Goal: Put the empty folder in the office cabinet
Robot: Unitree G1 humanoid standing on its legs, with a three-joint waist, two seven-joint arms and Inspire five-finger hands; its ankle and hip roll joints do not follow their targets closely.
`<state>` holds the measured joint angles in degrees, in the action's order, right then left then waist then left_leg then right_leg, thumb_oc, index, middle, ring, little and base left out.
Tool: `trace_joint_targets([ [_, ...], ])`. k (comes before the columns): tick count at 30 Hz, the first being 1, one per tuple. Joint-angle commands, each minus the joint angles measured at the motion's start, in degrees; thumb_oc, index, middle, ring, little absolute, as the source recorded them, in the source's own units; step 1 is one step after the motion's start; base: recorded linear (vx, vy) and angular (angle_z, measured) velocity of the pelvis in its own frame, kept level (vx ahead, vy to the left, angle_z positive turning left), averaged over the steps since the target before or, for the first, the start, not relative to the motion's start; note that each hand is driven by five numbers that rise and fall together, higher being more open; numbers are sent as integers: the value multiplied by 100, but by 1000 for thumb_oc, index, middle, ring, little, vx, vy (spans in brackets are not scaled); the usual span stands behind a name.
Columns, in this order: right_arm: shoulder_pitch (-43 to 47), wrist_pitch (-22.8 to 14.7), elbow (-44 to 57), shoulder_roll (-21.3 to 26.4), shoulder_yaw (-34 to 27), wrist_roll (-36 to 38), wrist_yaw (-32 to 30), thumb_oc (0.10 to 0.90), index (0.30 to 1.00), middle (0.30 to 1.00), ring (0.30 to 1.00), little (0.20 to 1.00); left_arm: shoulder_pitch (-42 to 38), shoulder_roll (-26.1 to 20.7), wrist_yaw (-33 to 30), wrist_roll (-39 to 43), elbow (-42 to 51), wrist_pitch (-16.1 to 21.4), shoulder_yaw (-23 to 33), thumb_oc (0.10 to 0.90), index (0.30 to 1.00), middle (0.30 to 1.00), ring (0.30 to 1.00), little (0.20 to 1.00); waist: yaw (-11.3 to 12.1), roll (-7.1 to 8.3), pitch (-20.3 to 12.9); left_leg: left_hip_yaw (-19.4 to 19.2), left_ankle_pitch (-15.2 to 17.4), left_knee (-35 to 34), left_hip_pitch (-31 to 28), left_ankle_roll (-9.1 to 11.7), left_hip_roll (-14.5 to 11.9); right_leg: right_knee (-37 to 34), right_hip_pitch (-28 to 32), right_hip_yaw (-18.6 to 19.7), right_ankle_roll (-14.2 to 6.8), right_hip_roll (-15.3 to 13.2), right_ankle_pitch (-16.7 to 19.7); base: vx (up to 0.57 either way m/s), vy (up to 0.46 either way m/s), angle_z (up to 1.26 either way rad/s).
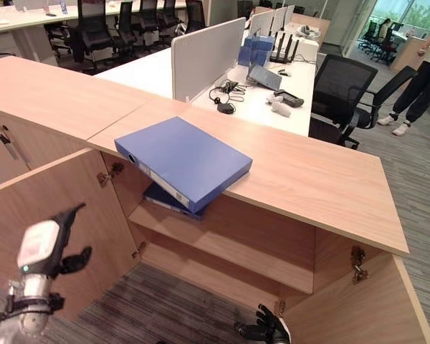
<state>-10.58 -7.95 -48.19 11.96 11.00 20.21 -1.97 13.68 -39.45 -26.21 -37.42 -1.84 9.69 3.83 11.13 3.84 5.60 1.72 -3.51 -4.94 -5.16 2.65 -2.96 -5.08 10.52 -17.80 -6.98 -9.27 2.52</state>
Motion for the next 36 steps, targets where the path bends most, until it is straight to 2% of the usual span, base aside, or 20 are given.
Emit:
trace_joint_targets([
  [1, 613, -464, 112, 409, 186, -92, 120, 800, 900, 900, 900, 900, -828, -551, -356, -547, 584, 511, 107, 800, 900, 900, 900, 900, -15, -184, -70, -84, 481, -6, -216, 351, -279, 19, 151, 416, -362, -101, -430, -7, -4, -5],
  [4, 643, -483, 110, 443, 250, -113, 163, 800, 900, 900, 900, 900, -971, -885, -292, -661, 779, 586, 86, 800, 900, 900, 900, 900, -58, -227, -84, -129, 483, -6, -235, 360, -277, 18, 146, 443, -377, -104, -419, -6, 0, -7],
  [6, 625, -506, 113, 497, 288, -111, 247, 800, 900, 900, 900, 900, -1052, -1491, -153, -846, 1002, 743, 61, 800, 900, 900, 900, 900, -129, -284, -112, -196, 492, -6, -276, 371, -284, 17, 133, 488, -402, -111, -401, 0, 9, -13],
  [7, 625, -508, 111, 481, 288, -109, 251, 800, 900, 900, 900, 900, -1050, -1509, -149, -842, 1004, 748, 65, 800, 900, 900, 900, 900, -120, -269, -111, -203, 496, -6, -280, 371, -285, 16, 133, 495, -402, -110, -401, -4, 5, -17],
  [8, 610, -521, 96, 531, 340, -126, 265, 800, 900, 900, 900, 900, -1206, -1917, -129, -934, 1058, 787, 7, 800, 900, 900, 900, 900, -182, -312, -127, -244, 483, -6, -284, 375, -290, 16, 106, 538, -421, -110, -379, -13, 7, -12],
  [13, 617, -530, -12, 537, 366, -170, 261, 800, 900, 900, 900, 900, -1473, -2232, -108, -1012, 1144, 816, -152, 800, 900, 900, 900, 900, -288, -365, -153, -324, 483, -6, -279, 377, -279, 19, 57, 593, -443, -122, -346, -15, 9, -13],
  [15, 637, -520, -146, 535, 422, -201, 270, 800, 900, 900, 900, 900, -1770, -2487, -100, -1100, 1060, 839, -373, 800, 900, 900, 900, 900, -357, -388, -173, -363, 488, -6, -288, 375, -265, 19, 38, 631, -452, -120, -328, -9, 11, -8],
  [24, 631, -514, -189, 505, 465, -180, 272, 800, 900, 900, 900, 900, -2477, -2563, -51, -1135, 743, 777, -973, 800, 900, 900, 900, 900, -520, -411, -206, -449, 504, -6, -330, 364, -246, 20, 11, 703, -457, -139, -290, -3, 8, -7],
  [31, 614, -492, -306, 434, 427, -163, 232, 800, 900, 900, 900, 900, -2653, -2399, -1, -1083, 577, 757, -1199, 800, 900, 900, 900, 900, -590, -403, -227, -501, 525, -6, -352, 357, -247, 22, -13, 757, -461, -153, -277, 1, 1, -1],
  [36, 600, -456, -348, 385, 385, -153, 202, 800, 900, 900, 900, 900, -2685, -2090, 39, -921, 343, 697, -1244, 800, 900, 900, 900, 900, -628, -383, -237, -542, 532, -6, -366, 359, -253, 22, -11, 790, -453, -142, -277, -3, 1, -2],
])
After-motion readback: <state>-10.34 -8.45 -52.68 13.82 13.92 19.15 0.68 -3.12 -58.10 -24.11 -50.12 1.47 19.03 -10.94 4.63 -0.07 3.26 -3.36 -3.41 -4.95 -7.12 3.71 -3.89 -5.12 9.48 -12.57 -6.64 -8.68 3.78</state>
